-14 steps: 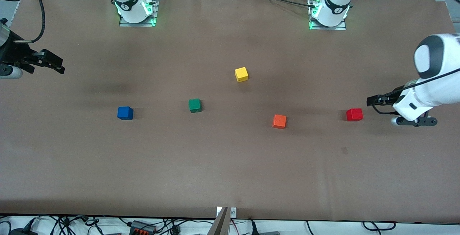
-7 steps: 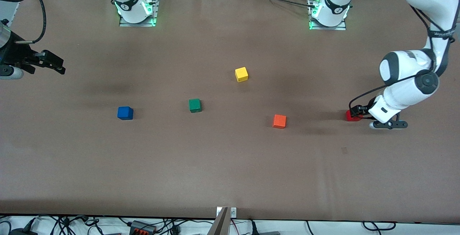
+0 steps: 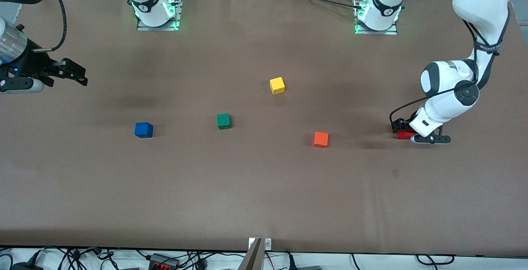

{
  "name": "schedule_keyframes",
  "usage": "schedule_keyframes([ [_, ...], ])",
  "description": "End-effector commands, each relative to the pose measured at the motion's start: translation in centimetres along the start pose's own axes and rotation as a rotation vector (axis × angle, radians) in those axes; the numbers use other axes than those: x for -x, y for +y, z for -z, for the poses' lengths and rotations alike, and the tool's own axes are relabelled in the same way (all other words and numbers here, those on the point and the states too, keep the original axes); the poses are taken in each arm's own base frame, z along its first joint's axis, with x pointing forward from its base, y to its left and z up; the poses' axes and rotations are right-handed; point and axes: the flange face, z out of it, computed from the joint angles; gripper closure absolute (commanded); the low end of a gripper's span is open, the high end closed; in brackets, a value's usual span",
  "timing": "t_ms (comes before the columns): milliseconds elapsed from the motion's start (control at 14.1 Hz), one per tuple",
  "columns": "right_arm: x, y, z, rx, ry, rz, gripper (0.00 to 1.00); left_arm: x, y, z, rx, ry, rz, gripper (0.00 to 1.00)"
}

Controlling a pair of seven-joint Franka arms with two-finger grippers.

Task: Pass red block to right arm, stack on blue
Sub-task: 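Lower the left gripper over the red cube and close on it, then lift the red cube with the left gripper while the right gripper advances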

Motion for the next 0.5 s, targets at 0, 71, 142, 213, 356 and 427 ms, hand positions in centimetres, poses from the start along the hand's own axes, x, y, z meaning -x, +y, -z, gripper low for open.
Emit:
schedule_keyframes([
  [0,-0.4,-1.6,-1.4,-0.049,-0.033,0.003,0.00,0.2,-0.4,-0.5,0.000,0.018,-0.021,0.11],
  [71,-0.4,-3.3,-1.7,-0.051,-0.039,0.028,0.00,0.2,-0.4,-0.5,0.000,0.016,-0.021,0.24],
  [142,-0.3,-4.5,-2.1,-0.052,-0.057,0.046,0.00,0.3,-0.4,-0.8,0.001,0.012,-0.021,0.38],
  [213,-0.2,-5.0,-2.2,-0.051,-0.065,0.054,0.00,0.3,-0.5,-0.9,0.001,0.010,-0.018,0.58],
  [356,-0.3,-5.3,-2.6,-0.052,-0.088,0.067,0.00,0.2,-0.5,-0.8,0.001,0.012,-0.019,0.76],
  [427,-0.3,-5.9,-2.9,-0.066,-0.105,0.075,0.00,0.0,-0.5,-0.2,0.000,0.019,-0.021,0.81],
])
